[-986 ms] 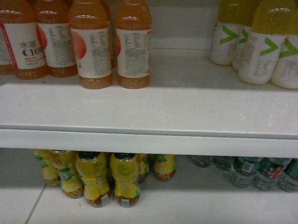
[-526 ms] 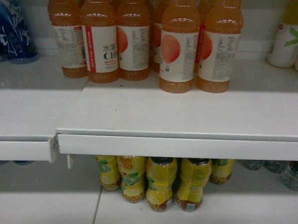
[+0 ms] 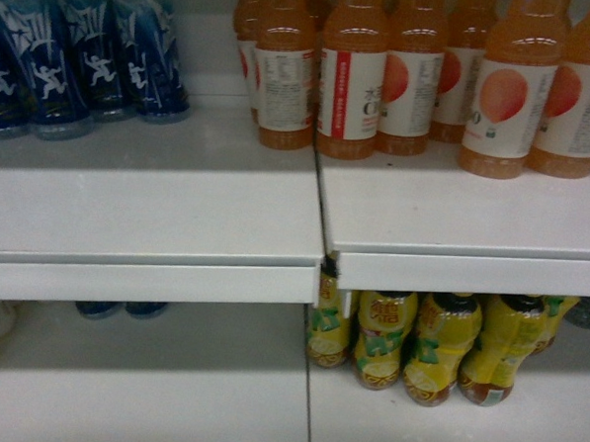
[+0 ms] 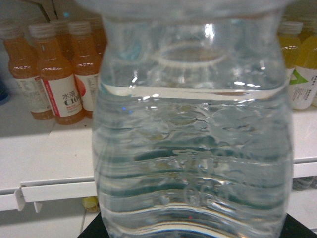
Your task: Move water from second to third shelf
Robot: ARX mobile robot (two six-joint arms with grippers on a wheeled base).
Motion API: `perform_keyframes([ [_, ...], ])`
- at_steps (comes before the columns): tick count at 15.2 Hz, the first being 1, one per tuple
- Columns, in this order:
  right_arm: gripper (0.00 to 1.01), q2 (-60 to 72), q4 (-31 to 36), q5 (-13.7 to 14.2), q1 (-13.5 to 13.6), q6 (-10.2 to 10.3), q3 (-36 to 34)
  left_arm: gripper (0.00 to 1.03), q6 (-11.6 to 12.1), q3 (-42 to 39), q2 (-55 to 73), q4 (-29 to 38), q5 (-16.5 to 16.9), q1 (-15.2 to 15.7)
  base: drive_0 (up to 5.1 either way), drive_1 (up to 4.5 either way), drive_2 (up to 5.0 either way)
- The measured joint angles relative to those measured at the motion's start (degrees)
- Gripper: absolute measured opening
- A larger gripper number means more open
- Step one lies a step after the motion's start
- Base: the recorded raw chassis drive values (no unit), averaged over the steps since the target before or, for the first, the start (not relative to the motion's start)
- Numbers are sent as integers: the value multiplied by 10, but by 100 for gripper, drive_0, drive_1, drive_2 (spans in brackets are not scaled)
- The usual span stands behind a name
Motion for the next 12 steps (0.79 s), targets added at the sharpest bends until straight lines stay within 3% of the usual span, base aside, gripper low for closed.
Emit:
perform_keyframes([
  [12,42,0,1,1,0,0,0,98,0,0,0,-2,0,0,-493,136,334],
])
